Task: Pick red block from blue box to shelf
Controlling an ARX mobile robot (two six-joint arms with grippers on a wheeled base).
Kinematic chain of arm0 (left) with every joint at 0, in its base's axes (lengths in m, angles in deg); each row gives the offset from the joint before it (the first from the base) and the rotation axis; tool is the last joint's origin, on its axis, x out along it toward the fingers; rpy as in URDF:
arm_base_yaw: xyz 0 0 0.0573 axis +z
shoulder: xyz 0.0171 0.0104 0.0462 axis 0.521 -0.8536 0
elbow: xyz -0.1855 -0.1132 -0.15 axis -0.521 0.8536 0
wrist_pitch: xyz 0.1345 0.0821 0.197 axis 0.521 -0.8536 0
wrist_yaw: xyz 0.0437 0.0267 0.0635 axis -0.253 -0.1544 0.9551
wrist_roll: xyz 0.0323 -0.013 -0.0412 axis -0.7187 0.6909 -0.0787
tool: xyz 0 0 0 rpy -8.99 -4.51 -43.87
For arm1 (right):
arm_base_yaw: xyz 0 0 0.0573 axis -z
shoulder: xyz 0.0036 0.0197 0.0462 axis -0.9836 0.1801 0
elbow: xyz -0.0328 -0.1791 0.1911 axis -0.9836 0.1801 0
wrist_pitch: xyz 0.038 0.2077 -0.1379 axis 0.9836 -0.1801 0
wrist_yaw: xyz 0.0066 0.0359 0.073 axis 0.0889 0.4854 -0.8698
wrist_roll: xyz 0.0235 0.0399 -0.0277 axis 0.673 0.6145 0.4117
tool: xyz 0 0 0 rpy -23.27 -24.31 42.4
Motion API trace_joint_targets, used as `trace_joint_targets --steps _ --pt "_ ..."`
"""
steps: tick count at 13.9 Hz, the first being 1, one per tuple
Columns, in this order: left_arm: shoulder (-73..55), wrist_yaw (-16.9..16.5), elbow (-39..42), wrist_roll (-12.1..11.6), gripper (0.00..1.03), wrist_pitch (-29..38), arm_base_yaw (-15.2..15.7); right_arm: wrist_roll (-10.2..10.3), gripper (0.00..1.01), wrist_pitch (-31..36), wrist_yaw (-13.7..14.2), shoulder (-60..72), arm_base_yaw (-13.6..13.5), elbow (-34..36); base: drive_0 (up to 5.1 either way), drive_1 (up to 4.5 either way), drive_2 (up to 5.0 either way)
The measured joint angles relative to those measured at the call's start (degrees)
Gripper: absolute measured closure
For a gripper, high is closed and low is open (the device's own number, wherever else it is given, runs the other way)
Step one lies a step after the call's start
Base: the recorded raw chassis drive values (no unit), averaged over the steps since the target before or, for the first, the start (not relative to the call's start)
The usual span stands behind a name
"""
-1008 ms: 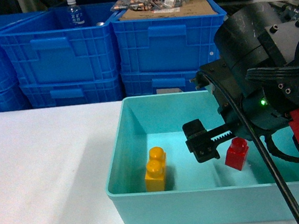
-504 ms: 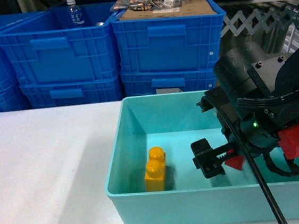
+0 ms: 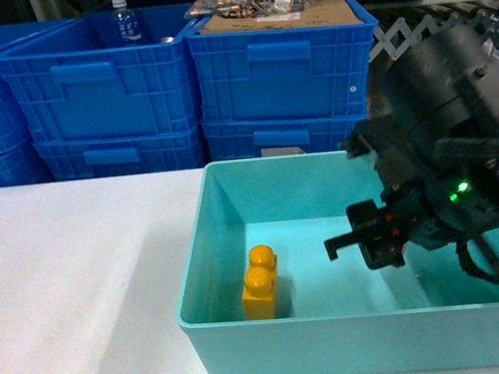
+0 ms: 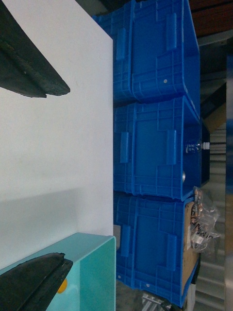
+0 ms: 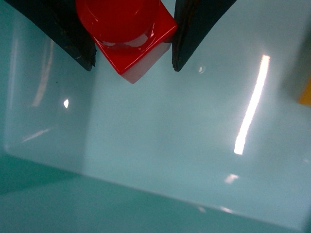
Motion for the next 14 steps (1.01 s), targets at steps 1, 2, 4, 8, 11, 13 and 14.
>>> trace_joint_targets --steps 1,2,4,8,11,13,14 --pt "0.0 0.0 0.0 0.0 0.05 0.02 0.0 0.48 0.61 1.88 -1.44 -6.86 0.24 3.67 0.0 0.0 0.0" --pt "0.0 0.0 0.0 0.0 0.05 0.0 0.0 0.74 0.61 3.23 -2.58 -15.82 0.55 8.52 0.0 0.0 0.0" --pt "0.0 0.0 0.0 0.0 0.05 0.02 0.0 0.96 0.62 3.37 -3.1 -35.85 1.05 21.0 0.0 0.0 0.0" --pt "0.0 0.0 0.0 -0.02 0.05 0.0 0.0 -3.74 0.62 7.58 6.97 -65.85 -0.26 38.53 0.0 0.0 0.0" --pt "0.0 0.09 0.0 -0.02 0.05 -0.04 0.02 -3.76 0.62 29.55 7.85 -67.93 3.37 49.37 0.0 0.0 0.0" --pt "0.0 -0.02 0.0 -0.02 0.05 0.0 0.0 -3.76 0.62 28.72 3.69 -74.9 7.85 52.39 0.0 0.0 0.0" --pt "0.0 0.02 0.0 0.0 0.05 0.0 0.0 -3.76 0.62 27.34 2.23 -76.96 9.2 53.92 0.0 0.0 0.0"
